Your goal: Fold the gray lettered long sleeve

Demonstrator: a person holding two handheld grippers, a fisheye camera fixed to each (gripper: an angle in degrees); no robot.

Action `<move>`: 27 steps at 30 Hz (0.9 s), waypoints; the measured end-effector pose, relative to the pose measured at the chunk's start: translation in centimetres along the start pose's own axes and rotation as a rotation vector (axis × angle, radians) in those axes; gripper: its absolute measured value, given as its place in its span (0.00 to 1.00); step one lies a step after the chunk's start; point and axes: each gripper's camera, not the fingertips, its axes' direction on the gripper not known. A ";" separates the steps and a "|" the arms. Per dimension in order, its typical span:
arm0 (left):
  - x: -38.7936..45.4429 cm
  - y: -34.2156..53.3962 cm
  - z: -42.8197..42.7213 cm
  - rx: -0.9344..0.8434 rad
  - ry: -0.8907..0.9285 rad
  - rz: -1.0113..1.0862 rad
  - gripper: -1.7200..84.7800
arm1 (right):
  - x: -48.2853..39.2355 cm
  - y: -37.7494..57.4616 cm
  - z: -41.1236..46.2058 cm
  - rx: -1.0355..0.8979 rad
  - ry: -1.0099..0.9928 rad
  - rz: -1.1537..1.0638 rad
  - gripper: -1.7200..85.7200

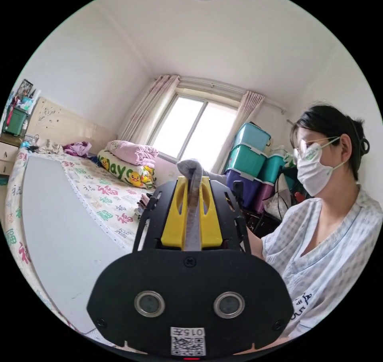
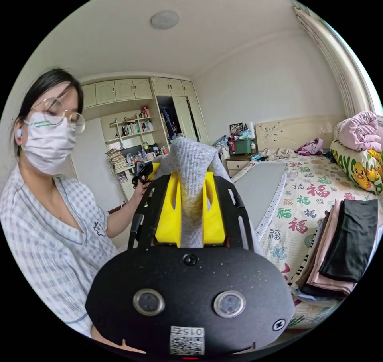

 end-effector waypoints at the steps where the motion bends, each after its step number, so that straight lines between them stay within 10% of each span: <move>1: -0.7 0.1 0.5 -0.005 0.029 -0.007 0.05 | 1.2 0.7 -0.7 0.002 -0.012 0.004 0.12; 12: -19.0 5.3 8.7 -0.069 0.436 -0.280 0.07 | 10.3 0.5 2.2 -0.174 -0.029 -0.069 0.11; 27: -20.0 0.4 9.0 -0.096 0.080 -0.315 0.34 | 15.7 -17.6 14.3 -0.654 -0.417 -0.135 0.11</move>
